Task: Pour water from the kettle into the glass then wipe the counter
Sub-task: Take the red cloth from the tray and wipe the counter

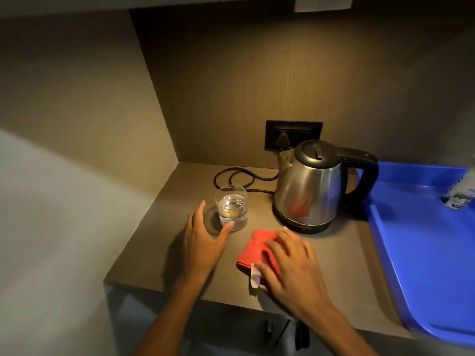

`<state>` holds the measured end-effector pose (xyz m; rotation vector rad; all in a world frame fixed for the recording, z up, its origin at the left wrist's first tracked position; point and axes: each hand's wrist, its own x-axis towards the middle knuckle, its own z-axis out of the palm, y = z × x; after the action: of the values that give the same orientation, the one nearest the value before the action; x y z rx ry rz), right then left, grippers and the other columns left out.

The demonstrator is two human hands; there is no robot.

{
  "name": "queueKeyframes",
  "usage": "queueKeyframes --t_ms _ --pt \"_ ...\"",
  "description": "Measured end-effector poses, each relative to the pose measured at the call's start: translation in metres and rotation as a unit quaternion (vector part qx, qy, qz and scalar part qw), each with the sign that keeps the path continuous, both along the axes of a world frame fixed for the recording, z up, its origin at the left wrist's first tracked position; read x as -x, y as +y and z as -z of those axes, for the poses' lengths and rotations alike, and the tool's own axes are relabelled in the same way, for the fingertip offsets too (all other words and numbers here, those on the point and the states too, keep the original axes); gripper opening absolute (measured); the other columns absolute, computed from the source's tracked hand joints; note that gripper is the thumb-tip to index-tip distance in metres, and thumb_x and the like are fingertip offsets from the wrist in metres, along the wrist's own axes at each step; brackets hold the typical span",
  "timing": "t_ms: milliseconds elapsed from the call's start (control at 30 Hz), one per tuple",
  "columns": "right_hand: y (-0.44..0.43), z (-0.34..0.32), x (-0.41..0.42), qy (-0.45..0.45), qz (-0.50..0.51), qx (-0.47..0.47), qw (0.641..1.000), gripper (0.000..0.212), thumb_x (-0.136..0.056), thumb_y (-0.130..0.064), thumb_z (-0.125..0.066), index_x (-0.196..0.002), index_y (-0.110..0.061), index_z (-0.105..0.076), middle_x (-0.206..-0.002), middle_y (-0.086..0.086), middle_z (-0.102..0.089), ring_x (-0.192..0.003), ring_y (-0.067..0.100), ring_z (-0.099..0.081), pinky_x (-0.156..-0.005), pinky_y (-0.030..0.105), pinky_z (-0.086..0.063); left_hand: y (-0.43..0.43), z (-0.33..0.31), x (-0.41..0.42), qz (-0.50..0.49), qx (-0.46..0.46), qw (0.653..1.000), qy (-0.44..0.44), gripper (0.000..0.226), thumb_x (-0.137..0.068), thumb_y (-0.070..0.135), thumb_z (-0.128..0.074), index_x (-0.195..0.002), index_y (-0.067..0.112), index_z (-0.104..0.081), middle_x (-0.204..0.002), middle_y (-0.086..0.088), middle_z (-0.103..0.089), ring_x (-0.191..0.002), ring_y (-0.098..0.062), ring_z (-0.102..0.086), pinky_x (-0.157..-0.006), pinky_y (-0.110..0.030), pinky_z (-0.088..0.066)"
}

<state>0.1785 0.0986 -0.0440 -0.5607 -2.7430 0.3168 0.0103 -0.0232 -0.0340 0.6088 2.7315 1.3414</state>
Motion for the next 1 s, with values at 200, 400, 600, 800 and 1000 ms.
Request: queueKeyframes --t_ms 200,400,600,800,1000 --pt "0.0 0.029 0.008 -0.124 -0.038 0.05 0.99 0.076 -0.083 -0.077 0.0 -0.149 -0.04 0.008 -0.16 -0.007 0.014 -0.143 0.015 0.024 -0.113 0.048 0.019 0.04 0.011 0.016 0.009 -0.036 0.996 -0.087 0.107 -0.061 0.052 -0.083 -0.148 0.026 -0.027 -0.146 -0.007 -0.047 -0.13 -0.024 -0.046 -0.092 -0.031 -0.041" --pt "0.002 0.034 0.035 -0.11 -0.029 0.059 0.992 0.072 -0.087 -0.071 0.0 -0.148 -0.037 0.017 -0.157 -0.009 0.022 -0.142 0.013 0.028 -0.115 0.046 0.016 0.037 0.016 0.023 0.002 -0.067 0.996 -0.054 0.096 -0.06 0.05 -0.085 -0.14 0.025 -0.04 -0.133 -0.004 -0.059 -0.117 -0.02 -0.055 -0.091 -0.036 -0.052" --pt "0.006 0.038 0.089 -0.124 -0.006 0.058 0.991 0.072 -0.093 -0.066 -0.011 -0.15 -0.029 0.014 -0.16 0.006 0.018 -0.146 0.027 0.017 -0.113 0.056 0.011 0.01 -0.002 0.046 -0.011 -0.105 0.994 -0.024 0.101 -0.054 0.053 -0.087 -0.14 0.026 -0.041 -0.129 -0.005 -0.061 -0.108 -0.016 -0.059 -0.085 -0.034 -0.056" --pt "0.027 0.036 0.149 -0.144 -0.022 0.064 0.987 0.074 -0.093 -0.066 -0.016 -0.151 -0.027 0.009 -0.161 0.009 0.013 -0.146 0.028 0.013 -0.112 0.058 0.01 -0.024 -0.018 0.054 -0.036 -0.105 0.993 0.026 0.099 -0.054 0.052 -0.087 -0.138 0.022 -0.043 -0.129 -0.005 -0.061 -0.102 -0.012 -0.055 -0.076 -0.021 -0.049" --pt "0.008 0.028 0.164 -0.138 -0.151 0.033 0.978 0.065 -0.092 -0.068 -0.011 -0.149 -0.039 0.001 -0.162 0.001 0.005 -0.147 0.025 0.008 -0.11 0.057 0.012 -0.043 -0.028 0.054 -0.051 -0.106 0.992 0.045 0.094 -0.054 0.049 -0.087 -0.134 0.022 -0.047 -0.126 -0.005 -0.062 -0.1 -0.012 -0.055 -0.066 -0.012 -0.041"
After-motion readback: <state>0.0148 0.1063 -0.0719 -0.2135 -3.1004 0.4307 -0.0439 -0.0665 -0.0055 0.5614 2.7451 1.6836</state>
